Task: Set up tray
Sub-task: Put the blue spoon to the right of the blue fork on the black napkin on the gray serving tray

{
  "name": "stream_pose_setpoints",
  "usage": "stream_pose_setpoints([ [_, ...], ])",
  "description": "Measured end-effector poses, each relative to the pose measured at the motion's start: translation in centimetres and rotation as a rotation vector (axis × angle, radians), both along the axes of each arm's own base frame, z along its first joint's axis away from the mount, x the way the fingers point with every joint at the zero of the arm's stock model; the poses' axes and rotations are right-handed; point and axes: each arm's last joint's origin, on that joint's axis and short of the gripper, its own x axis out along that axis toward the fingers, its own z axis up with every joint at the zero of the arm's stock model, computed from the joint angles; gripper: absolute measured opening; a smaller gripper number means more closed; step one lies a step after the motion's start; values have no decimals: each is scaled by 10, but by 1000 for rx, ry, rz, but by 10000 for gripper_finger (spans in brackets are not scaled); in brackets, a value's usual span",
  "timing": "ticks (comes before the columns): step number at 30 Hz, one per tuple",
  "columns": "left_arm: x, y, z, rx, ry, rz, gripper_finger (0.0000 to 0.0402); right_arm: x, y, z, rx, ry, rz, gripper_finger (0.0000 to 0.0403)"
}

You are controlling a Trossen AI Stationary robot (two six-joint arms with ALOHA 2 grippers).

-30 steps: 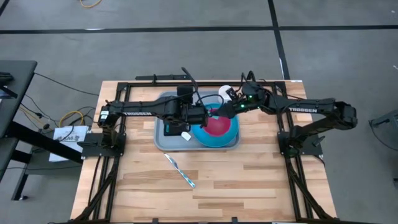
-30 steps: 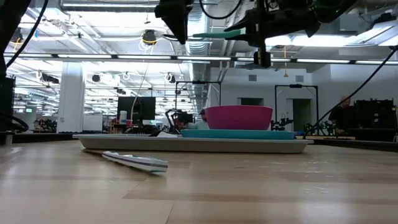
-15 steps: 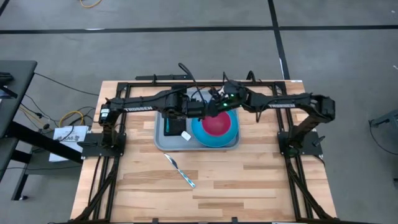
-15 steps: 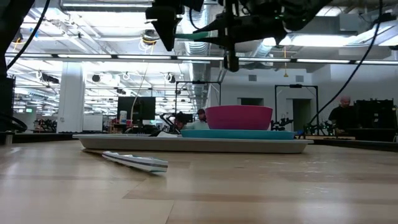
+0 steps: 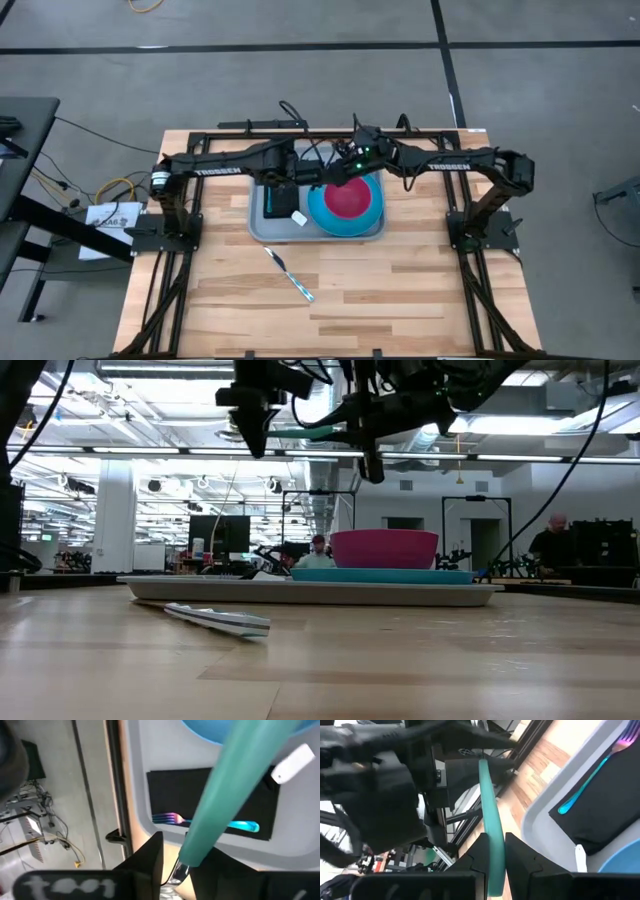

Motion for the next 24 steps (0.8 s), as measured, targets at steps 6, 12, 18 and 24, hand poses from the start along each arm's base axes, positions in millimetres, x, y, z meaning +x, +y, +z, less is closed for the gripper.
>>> stream_pose_setpoints([
  [6,-17,7,-11,-17,4,7,45,7,3,-17,31,60,-10,4],
  [12,-29,16,-27,-48,-64,37,25,29,16,-33,95,11,17,4],
  [18,-29,20,-44,-63,-101,12,3,38,15,-35,113,9,16,3],
  [24,-31,25,-43,-59,-129,27,0,37,9,-23,97,-3,16,1],
])
